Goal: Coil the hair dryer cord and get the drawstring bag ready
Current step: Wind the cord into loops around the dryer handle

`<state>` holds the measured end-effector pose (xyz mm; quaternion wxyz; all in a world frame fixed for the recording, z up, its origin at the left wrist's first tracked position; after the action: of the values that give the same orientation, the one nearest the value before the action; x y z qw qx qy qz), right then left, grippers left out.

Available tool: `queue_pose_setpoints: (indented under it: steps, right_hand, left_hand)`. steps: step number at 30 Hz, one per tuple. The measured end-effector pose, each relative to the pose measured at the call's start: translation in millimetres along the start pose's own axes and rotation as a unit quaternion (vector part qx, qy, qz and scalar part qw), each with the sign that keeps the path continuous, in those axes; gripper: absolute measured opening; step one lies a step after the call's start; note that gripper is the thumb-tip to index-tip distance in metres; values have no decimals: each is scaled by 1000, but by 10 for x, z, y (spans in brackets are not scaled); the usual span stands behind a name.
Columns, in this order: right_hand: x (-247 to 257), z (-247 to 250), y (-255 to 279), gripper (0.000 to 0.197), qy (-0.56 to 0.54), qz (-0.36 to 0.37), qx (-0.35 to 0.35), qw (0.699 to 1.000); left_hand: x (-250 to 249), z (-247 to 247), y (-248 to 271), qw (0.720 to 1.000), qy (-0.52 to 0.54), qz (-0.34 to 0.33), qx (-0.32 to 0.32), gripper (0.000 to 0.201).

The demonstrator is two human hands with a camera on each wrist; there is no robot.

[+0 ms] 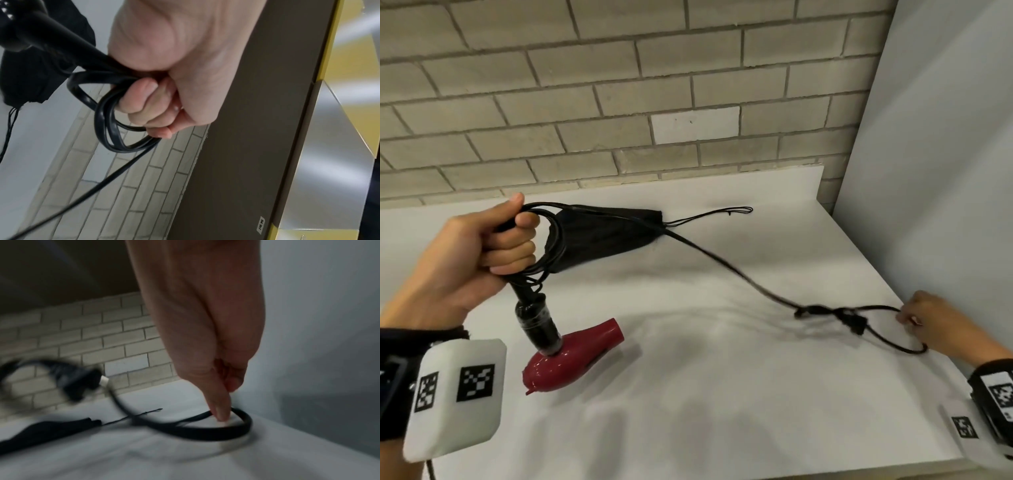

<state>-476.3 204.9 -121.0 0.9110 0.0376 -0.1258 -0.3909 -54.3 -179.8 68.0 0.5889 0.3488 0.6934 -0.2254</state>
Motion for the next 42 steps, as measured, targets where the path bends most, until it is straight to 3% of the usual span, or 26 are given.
queue_pose_setpoints:
  steps: [2, 6, 7, 9, 12, 14, 16, 18, 21, 24, 27, 32, 37, 42]
  right_hand:
    - [148, 19, 33, 31, -47, 45, 24, 998]
    - [749, 280, 215, 11, -123, 148, -24, 981]
    - [933, 335, 269, 17, -165, 164, -19, 972]
    - [1288, 318, 388, 38, -204, 218, 45, 953]
    - [1544, -7, 530, 68, -92, 288, 206, 931]
    - [1500, -207, 542, 58, -9, 300, 245, 922]
    - [1426, -292, 505, 30, 23, 283, 212, 935]
    - [1358, -311, 497, 15, 12, 275, 157, 948]
    - [1360, -275, 562, 13, 2, 317, 62, 946]
    - [1390, -196, 642, 24, -37, 318, 4, 947]
    - [1370, -146, 653, 26, -170, 280, 32, 944]
    - [1358, -61, 669, 47, -245, 236, 37, 940]
    - [1370, -25, 754, 54, -383, 238, 146, 880]
    - [1347, 66, 729, 42, -450, 254, 96, 851]
  left_hand:
    - [31, -147, 53, 1000, -11, 8, -5, 32]
    - [46, -375, 99, 1000, -14, 8, -6, 32]
    - [42, -416, 98, 1000, -10, 10, -6, 33]
    - [38, -497, 101, 1000, -5, 14, -2, 33]
    - [39, -600, 118, 1000, -2, 14, 4, 32]
    - [40, -636, 124, 1000, 0, 13, 6, 33]
    - [40, -644, 126, 1000, 2, 12, 5, 34]
    - [48, -642, 131, 1000, 2, 15, 2, 35]
    - [73, -633, 137, 1000, 0, 20, -2, 36]
    - [107, -641, 136, 1000, -1, 26, -1, 37]
    - [139, -658, 128, 999, -1, 32, 2, 36]
    - [172, -693, 120, 999, -2, 35, -2, 36]
    - [208, -715, 115, 999, 1, 42, 5, 33]
    - [216, -692, 110, 999, 4, 46, 6, 32]
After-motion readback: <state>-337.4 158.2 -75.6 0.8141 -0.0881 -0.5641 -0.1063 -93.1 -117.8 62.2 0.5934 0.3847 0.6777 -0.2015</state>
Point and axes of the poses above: each hand's wrist, its own y-axis away from the middle knuckle, its own z-axis out of the back of the hand, x = y × z, the point moved 7 cm from there along -y, towards the middle knuckle, and after that the axes turned 4 degrees about z, right-handed, at the moved point
